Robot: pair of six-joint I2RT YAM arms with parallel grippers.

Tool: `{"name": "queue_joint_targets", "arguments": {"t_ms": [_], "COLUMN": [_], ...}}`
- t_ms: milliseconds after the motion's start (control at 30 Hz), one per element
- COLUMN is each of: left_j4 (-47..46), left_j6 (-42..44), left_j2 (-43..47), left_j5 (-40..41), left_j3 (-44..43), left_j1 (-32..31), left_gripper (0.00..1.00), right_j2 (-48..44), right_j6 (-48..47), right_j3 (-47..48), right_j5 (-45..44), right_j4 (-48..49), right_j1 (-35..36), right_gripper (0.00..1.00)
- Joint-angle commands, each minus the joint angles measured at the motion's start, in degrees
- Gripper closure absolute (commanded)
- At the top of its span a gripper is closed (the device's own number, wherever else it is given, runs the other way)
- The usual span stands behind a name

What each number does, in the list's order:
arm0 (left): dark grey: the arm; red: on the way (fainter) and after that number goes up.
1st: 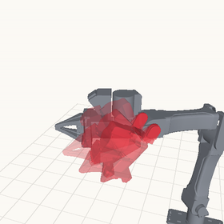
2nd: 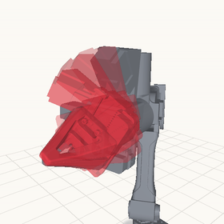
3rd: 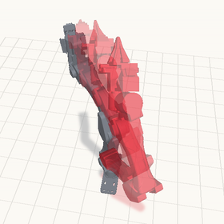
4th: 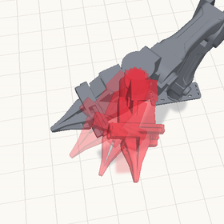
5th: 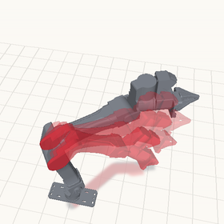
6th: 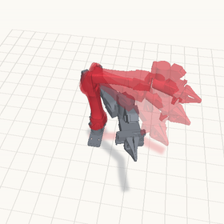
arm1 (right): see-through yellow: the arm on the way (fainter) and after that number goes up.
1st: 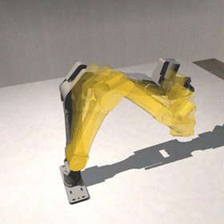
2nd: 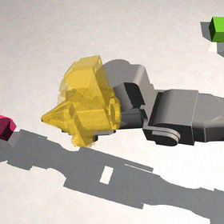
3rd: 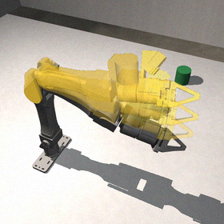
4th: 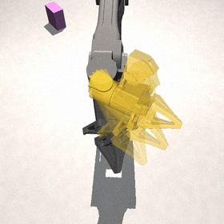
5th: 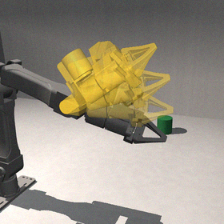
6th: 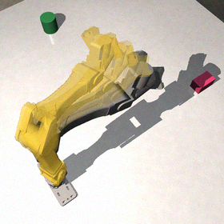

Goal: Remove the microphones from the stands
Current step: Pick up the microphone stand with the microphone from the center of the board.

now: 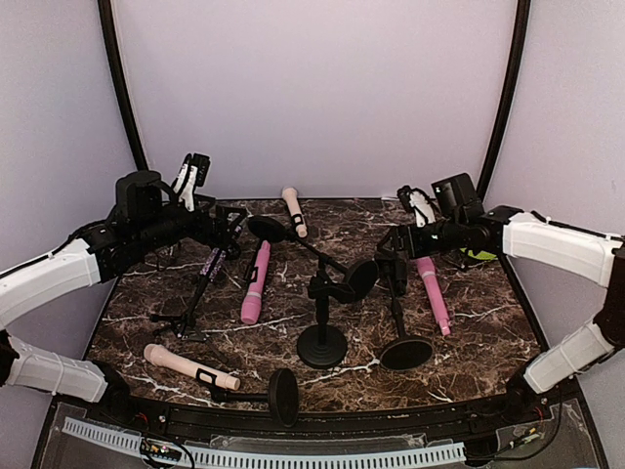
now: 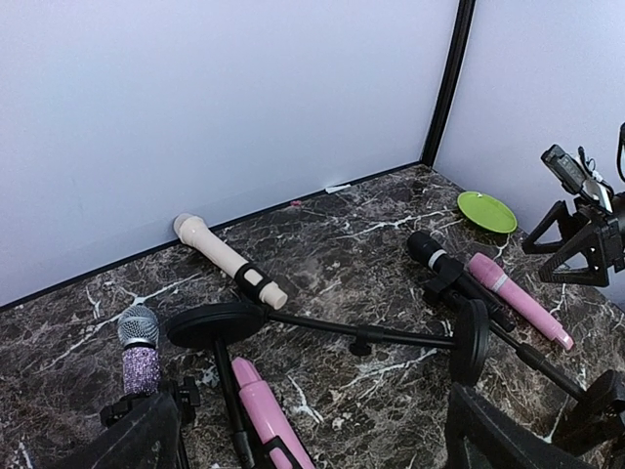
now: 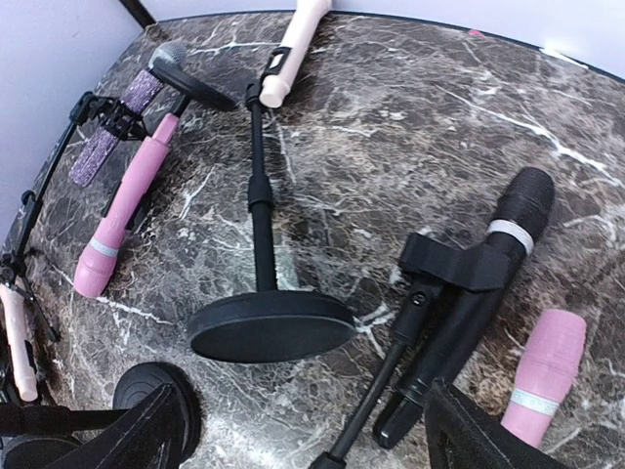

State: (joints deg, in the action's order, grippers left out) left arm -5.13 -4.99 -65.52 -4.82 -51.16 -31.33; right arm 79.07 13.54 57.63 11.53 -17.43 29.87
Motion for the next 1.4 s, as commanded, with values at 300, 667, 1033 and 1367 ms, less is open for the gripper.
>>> {"name": "queue_joint_targets", "arguments": {"t_ms": [300, 667, 1033, 1367], "left_j4": [-1.9, -1.3, -0.6, -0.5], "left_j6": [1.5, 1.1, 1.9, 2.1], "left_j2": [4.2, 5.2, 6.2, 6.2], "left_j5": [1.2, 0.2, 1.3, 1.4], "left_j3": [0.9, 0.3, -0.1, -0.1], "left_j1": [0.1, 0.1, 0.1, 0.1], "left_gripper": [0.03, 0.03, 0.03, 0.03], "right_j2": [28.8, 46.5, 52.8, 47.7], "right_j6": [-10.7, -15.7, -18.2, -16.0], "right_j3": [27.8, 46.1, 49.8, 42.0], "right_j5": [-1.7, 4.3, 3.3, 1.8], "right_j4": [-8.7, -16.0, -19.3, -9.3], "right_j1": [5.5, 6.7, 8.1, 8.5], "right_gripper": [0.30, 0.40, 0.44, 0.89]}}
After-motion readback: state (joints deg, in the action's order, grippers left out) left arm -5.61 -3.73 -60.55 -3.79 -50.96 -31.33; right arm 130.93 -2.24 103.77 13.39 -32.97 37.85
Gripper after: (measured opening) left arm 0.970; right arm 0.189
